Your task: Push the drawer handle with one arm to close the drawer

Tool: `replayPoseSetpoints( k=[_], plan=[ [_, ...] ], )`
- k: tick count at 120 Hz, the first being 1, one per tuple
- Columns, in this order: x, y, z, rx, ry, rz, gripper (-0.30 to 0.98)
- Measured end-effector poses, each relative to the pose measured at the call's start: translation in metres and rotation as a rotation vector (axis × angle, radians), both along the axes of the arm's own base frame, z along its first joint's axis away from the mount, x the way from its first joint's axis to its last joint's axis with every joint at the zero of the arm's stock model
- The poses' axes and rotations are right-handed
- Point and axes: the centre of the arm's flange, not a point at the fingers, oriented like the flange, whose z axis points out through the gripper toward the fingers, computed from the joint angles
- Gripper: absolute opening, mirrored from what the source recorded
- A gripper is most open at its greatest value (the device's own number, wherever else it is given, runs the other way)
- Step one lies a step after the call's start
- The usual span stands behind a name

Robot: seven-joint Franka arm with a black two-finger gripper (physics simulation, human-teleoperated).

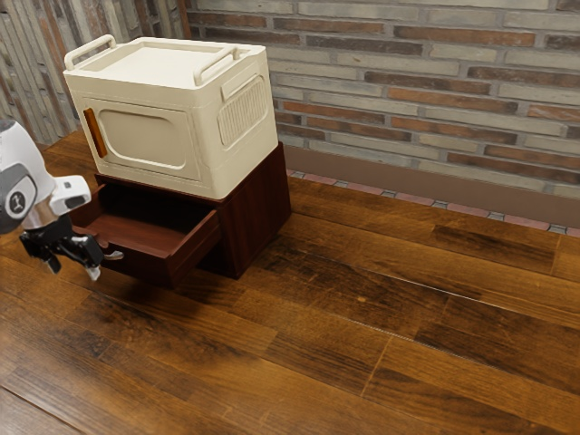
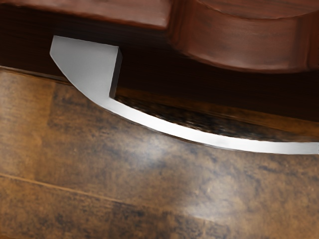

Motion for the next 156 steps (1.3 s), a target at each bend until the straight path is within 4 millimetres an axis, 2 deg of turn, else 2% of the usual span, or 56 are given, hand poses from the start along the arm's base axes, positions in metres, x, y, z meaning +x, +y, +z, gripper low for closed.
replayPoseSetpoints(
  k=[8, 22, 31, 51, 71, 101, 156],
  plan=[
    [0.003, -0.002, 0.0, 0.001, -0.001, -0.008, 0.64],
    [0.005, -0.005, 0.0, -0.001, -0.002, -0.015, 0.32],
    [0.008, -0.006, 0.003, 0.001, -0.009, -0.017, 0.17],
    [0.012, -0.005, 0.008, 0.004, -0.018, -0.018, 0.0],
    [0.013, -0.006, 0.008, 0.005, -0.018, -0.02, -0.06],
    [0.022, -0.006, 0.007, 0.01, -0.016, -0.024, -0.09],
    [0.063, 0.003, 0.006, 0.04, -0.013, -0.03, -0.1]
  ],
)
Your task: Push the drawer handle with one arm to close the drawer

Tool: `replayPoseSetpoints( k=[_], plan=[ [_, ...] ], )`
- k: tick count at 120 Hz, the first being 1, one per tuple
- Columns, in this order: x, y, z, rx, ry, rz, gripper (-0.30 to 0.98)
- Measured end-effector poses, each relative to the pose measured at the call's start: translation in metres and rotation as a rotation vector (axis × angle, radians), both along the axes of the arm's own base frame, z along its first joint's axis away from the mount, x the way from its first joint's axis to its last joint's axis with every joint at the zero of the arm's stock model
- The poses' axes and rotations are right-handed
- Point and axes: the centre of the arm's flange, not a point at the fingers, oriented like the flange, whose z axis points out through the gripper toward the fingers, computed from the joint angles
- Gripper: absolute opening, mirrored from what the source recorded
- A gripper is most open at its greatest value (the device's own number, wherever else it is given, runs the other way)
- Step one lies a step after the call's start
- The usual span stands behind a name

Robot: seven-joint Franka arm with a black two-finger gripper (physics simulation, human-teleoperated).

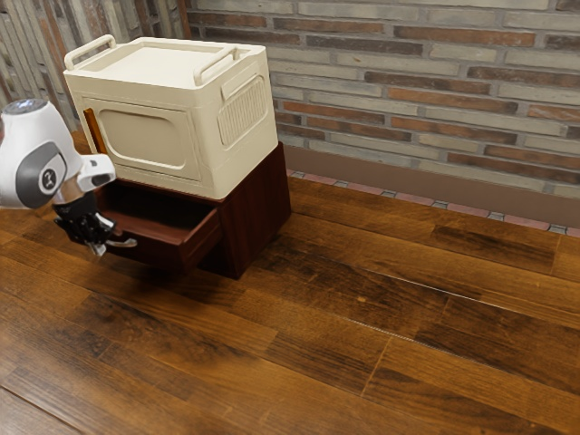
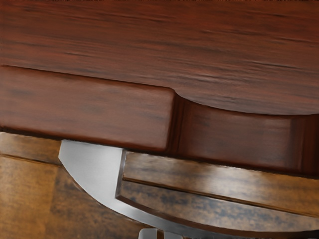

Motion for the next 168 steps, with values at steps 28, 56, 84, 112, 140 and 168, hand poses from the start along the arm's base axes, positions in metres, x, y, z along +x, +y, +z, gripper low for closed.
replayPoseSetpoints(
  k=[28, 56, 84, 112, 140, 168],
  plan=[
    [0.03, 0.011, 0.0, 0.018, -0.004, 0.007, -0.1],
    [0.052, 0.004, -0.002, 0.012, -0.009, -0.006, -0.1],
    [0.07, 0.007, -0.001, 0.022, -0.018, -0.009, -0.1],
    [0.096, 0.009, -0.003, 0.029, -0.027, -0.013, -0.1],
    [0.111, 0.013, -0.006, 0.037, -0.02, -0.084, -0.1],
    [0.117, 0.026, -0.003, 0.058, -0.005, -0.232, -0.1]
  ],
)
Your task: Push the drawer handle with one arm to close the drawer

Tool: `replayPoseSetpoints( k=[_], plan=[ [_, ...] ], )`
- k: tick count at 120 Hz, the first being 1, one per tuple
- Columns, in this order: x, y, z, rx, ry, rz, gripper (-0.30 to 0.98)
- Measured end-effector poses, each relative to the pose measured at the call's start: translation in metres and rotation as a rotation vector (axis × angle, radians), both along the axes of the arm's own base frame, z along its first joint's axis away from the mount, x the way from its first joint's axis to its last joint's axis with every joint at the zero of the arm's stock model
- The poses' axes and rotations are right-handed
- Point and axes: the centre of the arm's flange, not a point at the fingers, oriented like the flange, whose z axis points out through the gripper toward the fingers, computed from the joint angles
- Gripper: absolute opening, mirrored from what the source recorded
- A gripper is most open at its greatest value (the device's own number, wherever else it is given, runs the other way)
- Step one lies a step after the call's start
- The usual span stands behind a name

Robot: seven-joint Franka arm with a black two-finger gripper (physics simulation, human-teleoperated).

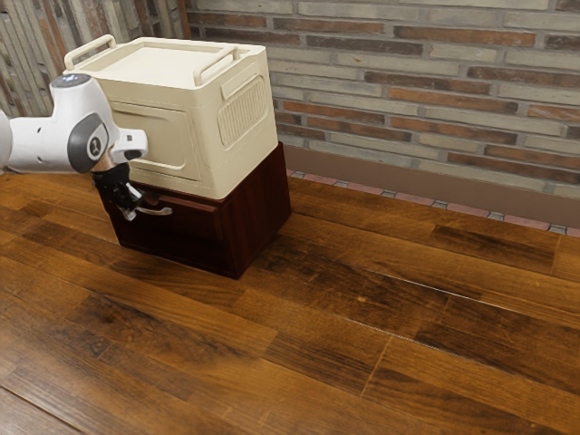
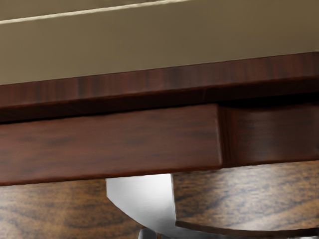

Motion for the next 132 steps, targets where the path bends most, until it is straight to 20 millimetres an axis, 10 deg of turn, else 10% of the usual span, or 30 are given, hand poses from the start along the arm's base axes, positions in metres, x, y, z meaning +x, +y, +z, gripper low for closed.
replayPoseSetpoints(
  k=[121, 132],
  plan=[
    [0.008, -0.005, 0.009, -0.01, -0.056, -0.111, -0.1],
    [-0.043, -0.096, 0.017, -0.122, -0.038, -0.126, 0.01]
  ],
)
